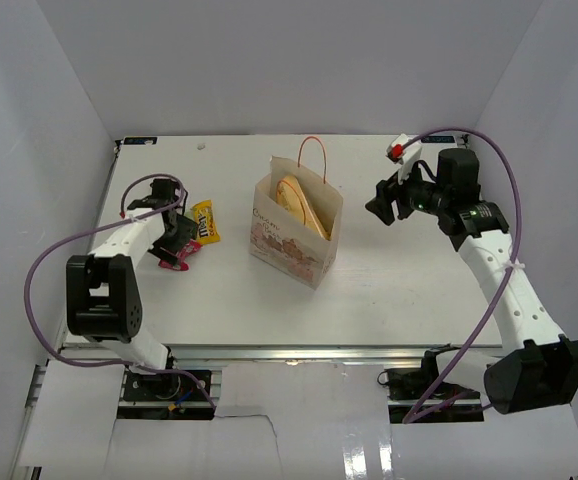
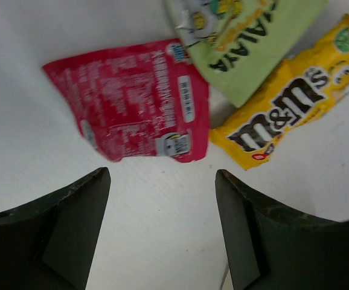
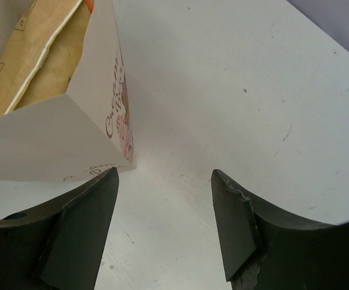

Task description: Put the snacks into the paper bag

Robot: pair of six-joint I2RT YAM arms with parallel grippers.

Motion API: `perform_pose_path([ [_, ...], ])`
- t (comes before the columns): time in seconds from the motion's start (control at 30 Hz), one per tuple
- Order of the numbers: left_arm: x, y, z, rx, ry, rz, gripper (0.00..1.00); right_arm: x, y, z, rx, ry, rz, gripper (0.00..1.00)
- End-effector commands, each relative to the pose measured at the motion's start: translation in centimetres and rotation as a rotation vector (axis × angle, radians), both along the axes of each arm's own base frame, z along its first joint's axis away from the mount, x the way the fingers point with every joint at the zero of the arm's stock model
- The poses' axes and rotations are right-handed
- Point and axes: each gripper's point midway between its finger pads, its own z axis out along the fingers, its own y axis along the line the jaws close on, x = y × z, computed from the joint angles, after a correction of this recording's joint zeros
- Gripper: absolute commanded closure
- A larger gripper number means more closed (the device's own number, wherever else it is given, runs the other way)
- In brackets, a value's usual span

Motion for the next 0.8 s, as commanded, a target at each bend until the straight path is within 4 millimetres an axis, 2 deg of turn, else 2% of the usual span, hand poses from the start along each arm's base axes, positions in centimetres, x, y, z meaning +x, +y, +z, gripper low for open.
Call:
perform_pose_path([
  [0.0, 2.7, -0.3, 2.0, 0.054, -0.018, -0.27, 0.2, -1.1, -0.4, 1.3, 0.065, -0.012, 0.009, 0.31],
  [0.03, 2.9, -0.1, 2.3, 0.081, -0.018, -0.331, 0.19, -1.1, -0.5, 0.8, 0.064, -0.001, 0.007, 0.31],
  [0.1, 2.2, 0.7, 2.2, 0.159, 0.015, -0.484, 0.17, -1.0, -1.0, 0.6, 0.066, 0.003, -0.004, 0.31],
  [0.13, 2.0, 1.1, 2.9, 0.198, 0.001, -0.527, 0.16, -1.0, -1.2, 0.5, 0.068, 0.004, -0.006, 0.31],
  [0.17, 1.0, 1.4, 2.3, 0.216, 0.022, -0.577, 0.15, -0.9, -1.3, 0.4, 0.068, 0.009, -0.008, 0.31],
  [0.23, 0.8, 1.7, 2.5, 0.278, 0.006, -0.718, 0.11, -0.6, -1.4, 0.0, 0.072, 0.02, -0.009, 0.31],
  [0.37, 0.3, 1.5, 0.7, 0.295, 0.045, -0.877, 0.12, -0.3, -1.1, -0.1, 0.094, 0.047, 0.007, 0.31],
  [0.5, 1.3, 1.9, -0.7, 0.331, 0.057, -0.934, 0.15, 0.1, -1.1, 0.2, 0.096, 0.043, 0.008, 0.31],
  [0.6, 2.3, 2.1, -1.7, 0.348, 0.068, -0.968, 0.24, 0.1, -1.3, 0.3, 0.098, 0.04, 0.005, 0.31],
  [0.7, 2.4, 2.2, -3.1, 0.336, 0.11, -0.98, 0.31, -0.2, -1.4, 0.1, 0.103, 0.048, 0.004, 0.31],
  [0.73, 2.6, 2.2, -3.1, 0.341, 0.112, -0.977, 0.38, -0.3, -1.4, -0.1, 0.104, 0.054, 0.003, 0.31],
  [0.77, 2.5, 2.3, -3.4, 0.339, 0.119, -0.975, 0.41, -0.4, -1.5, 0.0, 0.109, 0.054, 0.001, 0.31],
])
